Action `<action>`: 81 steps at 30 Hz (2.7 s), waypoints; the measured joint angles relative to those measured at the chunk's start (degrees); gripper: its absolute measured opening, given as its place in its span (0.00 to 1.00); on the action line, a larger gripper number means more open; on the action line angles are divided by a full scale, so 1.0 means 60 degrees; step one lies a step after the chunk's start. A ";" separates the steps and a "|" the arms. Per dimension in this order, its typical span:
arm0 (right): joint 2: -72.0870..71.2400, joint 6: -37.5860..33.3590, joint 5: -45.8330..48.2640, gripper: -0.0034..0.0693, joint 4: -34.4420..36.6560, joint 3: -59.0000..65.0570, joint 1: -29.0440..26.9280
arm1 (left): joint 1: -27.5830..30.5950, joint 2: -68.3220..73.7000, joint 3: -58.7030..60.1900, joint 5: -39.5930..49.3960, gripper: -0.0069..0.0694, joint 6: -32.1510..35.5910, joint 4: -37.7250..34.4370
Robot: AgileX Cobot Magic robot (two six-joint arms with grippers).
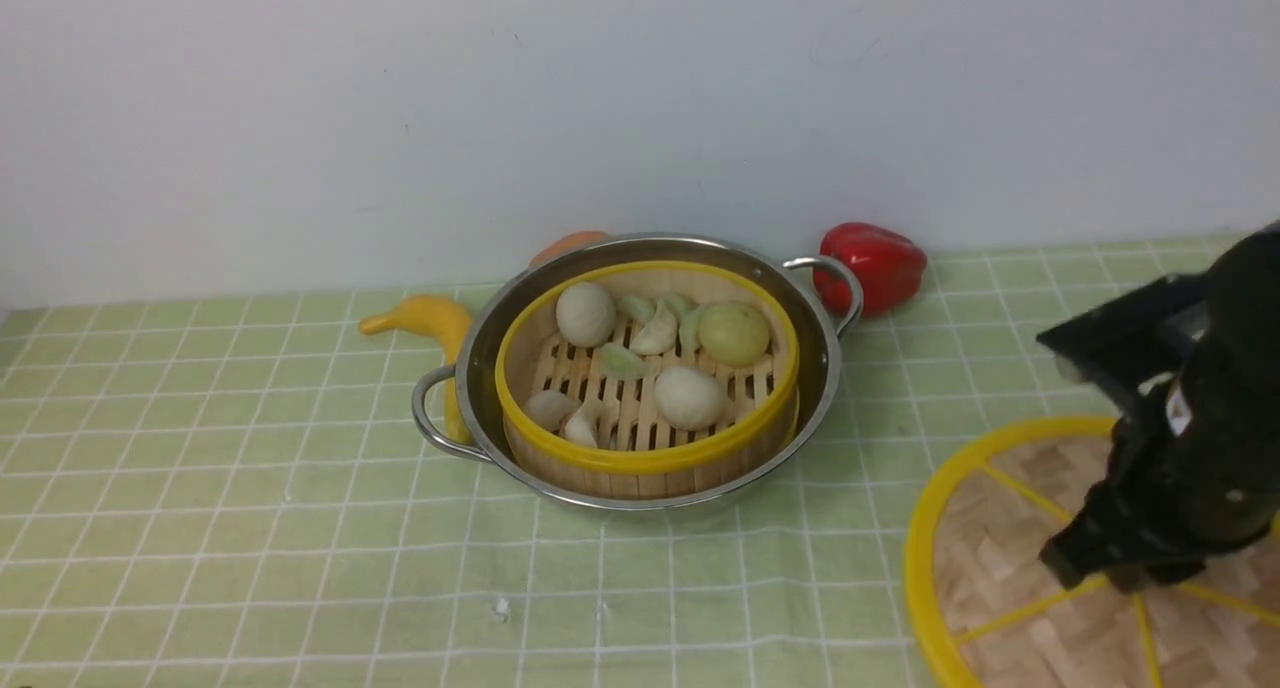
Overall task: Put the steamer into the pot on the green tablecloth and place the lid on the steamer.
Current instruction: 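Move the gripper down to the bamboo steamer lid and grasp its center knob, then place the bamboo steamer lid onto the steamer basket in the pot with the right gripper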
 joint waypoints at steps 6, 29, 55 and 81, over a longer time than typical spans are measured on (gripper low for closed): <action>-0.0184 -0.1848 -0.0026 0.25 0.0672 -0.2093 0.0264 | 0.0000 0.0000 0.0000 0.0000 0.41 0.0000 0.0000; 0.5603 -0.4950 -0.0625 0.25 0.2323 -0.9032 0.1636 | 0.0000 0.0000 0.0000 0.0000 0.41 -0.0009 0.0000; 0.6707 -0.5669 -0.1826 0.25 0.2719 -0.9270 0.1636 | 0.0000 -0.0015 0.0000 0.0000 0.41 -0.0009 0.0000; 0.6325 -0.5669 -0.2018 0.25 0.2782 -0.9280 0.1636 | 0.0000 -0.0015 0.0000 0.0000 0.41 -0.0009 0.0000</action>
